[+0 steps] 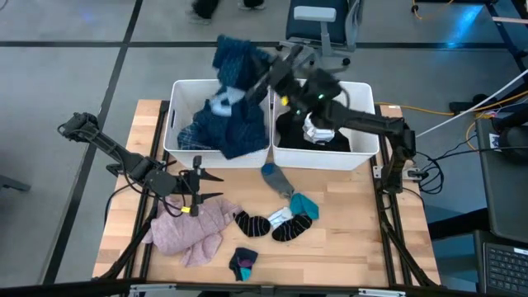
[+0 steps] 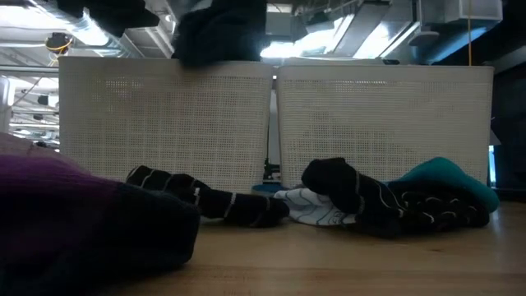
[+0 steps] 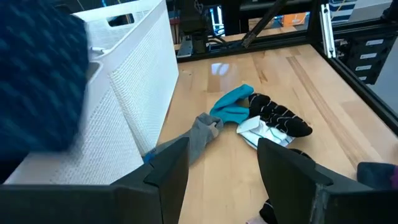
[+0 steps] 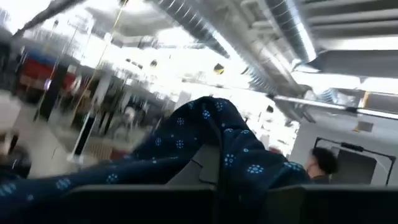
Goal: Sort clothes
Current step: Put the dark blue shirt into the left white bin
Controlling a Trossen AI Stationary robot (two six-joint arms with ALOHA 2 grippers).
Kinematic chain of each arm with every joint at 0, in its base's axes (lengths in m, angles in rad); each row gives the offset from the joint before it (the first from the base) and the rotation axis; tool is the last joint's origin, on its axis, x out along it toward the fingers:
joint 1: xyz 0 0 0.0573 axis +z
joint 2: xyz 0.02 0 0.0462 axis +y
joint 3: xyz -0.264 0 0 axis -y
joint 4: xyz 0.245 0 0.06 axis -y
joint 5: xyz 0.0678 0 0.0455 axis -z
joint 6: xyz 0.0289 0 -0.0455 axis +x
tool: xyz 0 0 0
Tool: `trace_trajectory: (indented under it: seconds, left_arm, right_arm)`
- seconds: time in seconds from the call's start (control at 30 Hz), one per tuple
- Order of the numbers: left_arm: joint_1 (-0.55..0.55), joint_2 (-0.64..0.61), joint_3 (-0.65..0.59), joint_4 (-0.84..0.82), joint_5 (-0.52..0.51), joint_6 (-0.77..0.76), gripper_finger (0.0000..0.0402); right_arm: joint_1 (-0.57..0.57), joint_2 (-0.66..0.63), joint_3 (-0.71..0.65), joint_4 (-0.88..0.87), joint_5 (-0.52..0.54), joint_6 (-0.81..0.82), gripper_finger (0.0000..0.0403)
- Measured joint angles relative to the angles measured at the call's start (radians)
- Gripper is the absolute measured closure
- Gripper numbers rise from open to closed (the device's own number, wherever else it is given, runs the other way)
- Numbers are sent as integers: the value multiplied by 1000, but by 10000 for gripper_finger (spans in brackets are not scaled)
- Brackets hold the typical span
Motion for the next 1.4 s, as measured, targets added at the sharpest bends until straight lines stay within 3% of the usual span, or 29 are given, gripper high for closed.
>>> trace_trajectory:
  seconds: [0.27,0.53,0.77,0.97,1.1,1.4]
  left_arm:
    - [0,0,0,-5,0,34,222]
    - [0,0,1,-5,0,25,222]
    - [0,0,1,-6,0,8,222]
    - [0,0,1,-8,0,-1,222]
    - [0,0,1,-6,0,-3,222]
    - [0,0,1,-16,0,-23,222]
  right_arm:
    - [-37,19,30,-103,-71,155,386]
    - [-31,115,29,-433,-186,278,386]
    - [-34,176,28,-768,-173,334,386]
    - [-34,199,28,-933,-165,416,381]
    - [-34,200,28,-958,-165,502,345]
    - [-32,188,29,-1002,-185,546,191]
